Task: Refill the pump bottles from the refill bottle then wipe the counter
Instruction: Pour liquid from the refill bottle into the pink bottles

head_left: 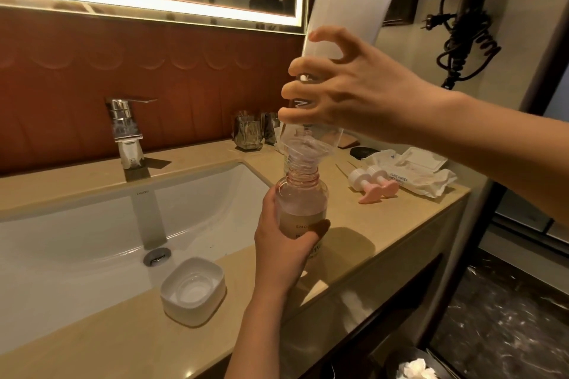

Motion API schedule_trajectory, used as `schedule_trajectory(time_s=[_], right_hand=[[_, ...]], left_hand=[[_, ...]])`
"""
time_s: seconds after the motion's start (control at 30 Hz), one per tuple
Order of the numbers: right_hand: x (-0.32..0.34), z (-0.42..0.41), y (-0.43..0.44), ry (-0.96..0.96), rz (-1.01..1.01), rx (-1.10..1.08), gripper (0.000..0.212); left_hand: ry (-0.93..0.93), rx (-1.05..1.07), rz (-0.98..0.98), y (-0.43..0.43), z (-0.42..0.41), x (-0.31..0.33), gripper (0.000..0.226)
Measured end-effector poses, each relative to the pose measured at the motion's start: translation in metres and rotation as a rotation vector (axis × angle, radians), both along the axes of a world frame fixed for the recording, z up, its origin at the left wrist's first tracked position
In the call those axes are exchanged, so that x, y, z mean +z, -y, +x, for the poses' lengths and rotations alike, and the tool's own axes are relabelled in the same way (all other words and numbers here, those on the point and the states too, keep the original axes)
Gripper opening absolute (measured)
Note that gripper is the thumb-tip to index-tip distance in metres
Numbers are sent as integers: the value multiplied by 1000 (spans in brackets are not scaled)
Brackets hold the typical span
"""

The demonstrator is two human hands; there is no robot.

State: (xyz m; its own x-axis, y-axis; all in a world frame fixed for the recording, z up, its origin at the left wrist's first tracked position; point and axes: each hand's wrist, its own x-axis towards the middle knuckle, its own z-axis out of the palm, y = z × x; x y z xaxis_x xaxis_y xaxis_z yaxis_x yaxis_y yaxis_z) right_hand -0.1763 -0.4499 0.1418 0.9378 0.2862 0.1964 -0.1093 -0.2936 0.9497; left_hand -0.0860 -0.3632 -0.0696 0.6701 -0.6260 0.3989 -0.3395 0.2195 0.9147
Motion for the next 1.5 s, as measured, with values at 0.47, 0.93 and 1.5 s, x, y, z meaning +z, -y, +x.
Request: schedule_trajectory(time_s=[0.47,0.93,1.5], right_hand=[[2,-1,1,5,164,33,55],[-11,-18,21,182,295,179,54],[-53,-24,34,405,601,65,76]], left_hand=[[-36,-10,-1,-4,-2,2,90],[121,163,103,-24,-13,10,103],[522,326,825,-125,34,27,89]])
